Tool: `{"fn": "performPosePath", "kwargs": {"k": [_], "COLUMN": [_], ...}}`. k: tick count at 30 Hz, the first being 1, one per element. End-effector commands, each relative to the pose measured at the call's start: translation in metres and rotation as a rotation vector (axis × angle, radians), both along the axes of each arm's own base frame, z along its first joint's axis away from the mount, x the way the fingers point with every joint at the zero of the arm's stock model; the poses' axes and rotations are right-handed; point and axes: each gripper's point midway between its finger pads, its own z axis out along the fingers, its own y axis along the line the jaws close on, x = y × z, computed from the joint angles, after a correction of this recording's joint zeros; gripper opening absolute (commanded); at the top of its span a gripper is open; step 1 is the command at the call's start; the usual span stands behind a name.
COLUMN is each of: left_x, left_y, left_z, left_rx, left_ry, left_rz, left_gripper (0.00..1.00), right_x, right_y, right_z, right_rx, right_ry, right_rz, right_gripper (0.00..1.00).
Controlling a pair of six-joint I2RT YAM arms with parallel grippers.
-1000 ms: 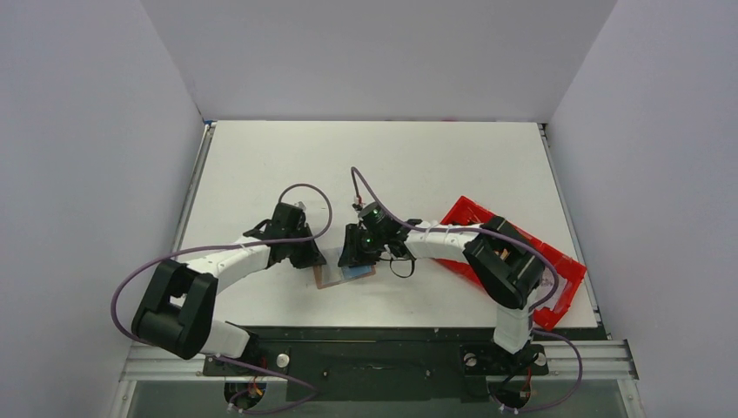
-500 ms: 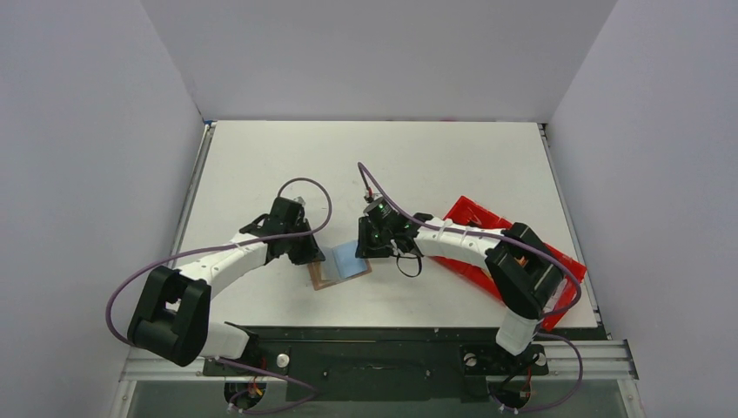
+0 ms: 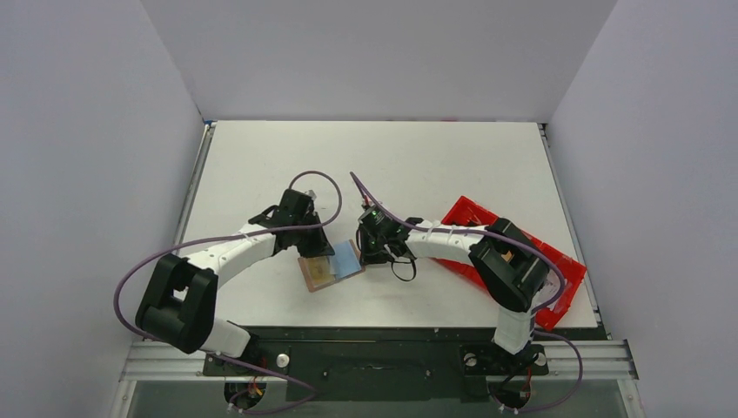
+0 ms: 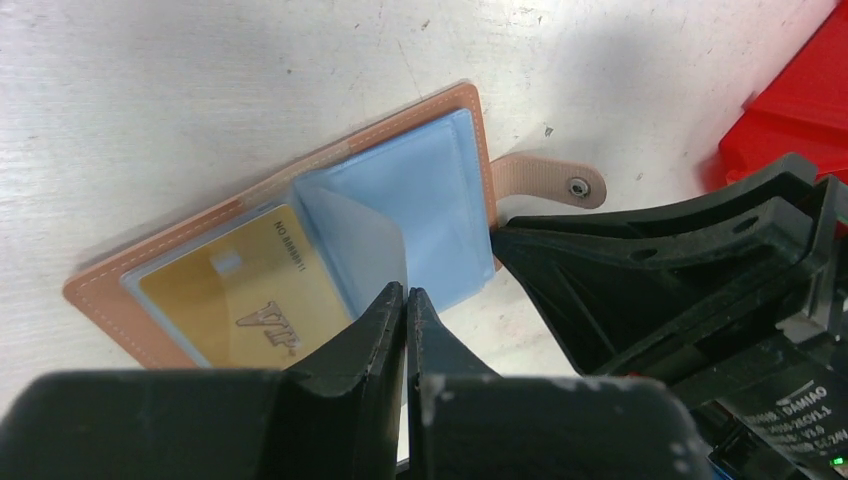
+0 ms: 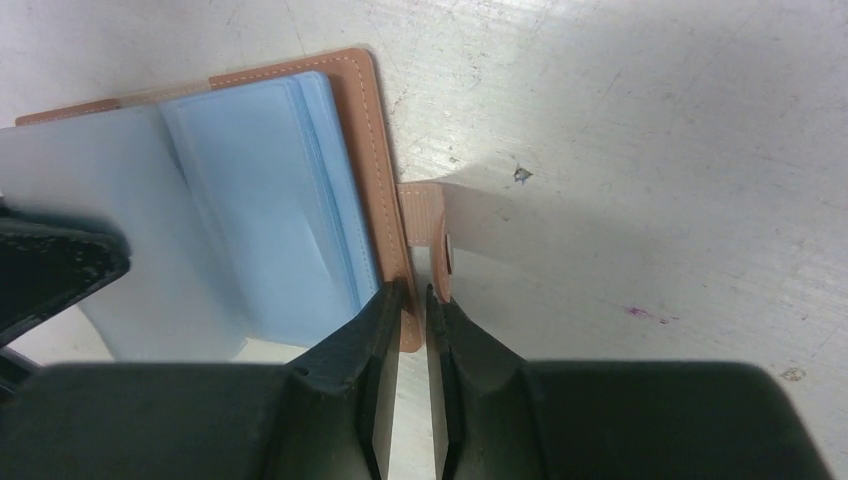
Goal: Take the credit cards out of the card holder
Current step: Remove the credit card from the card holder.
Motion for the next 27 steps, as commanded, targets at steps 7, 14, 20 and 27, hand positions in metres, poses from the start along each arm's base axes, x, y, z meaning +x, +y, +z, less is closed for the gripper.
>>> {"fn": "performPosePath", "kwargs": {"k": [7, 14, 20, 27], "left_x": [0.027, 0.034, 0.033, 0.035], "left_y": [-0.036, -0.049, -0.055, -0.057], "left_z": [0.011, 0.008, 0.0, -0.003], "left_rx": [-0.079, -0.098, -0.106, -0.099], "left_ry": [-0.046, -0.043, -0.022, -0.017], "left_rz": [-0.034, -0.048, -0.06, -0.07], "left_gripper": [0.14, 0.33, 0.36, 0.4], "right_x": [-0.002, -0.001, 0.001, 0.004], "right_y": [0.008, 0.003, -0.007, -0.008], "right_z": [0.01, 0.027, 0.045, 0.065], "right_rx": [0.025, 0.042, 0.039, 0.043], "right_ry": [-0.032, -0.06, -0.098, -0.13], "right_rz": [0.006, -0.008, -0.034, -0.034], "right_gripper": [0.12, 0.12, 0.12, 0.12]}}
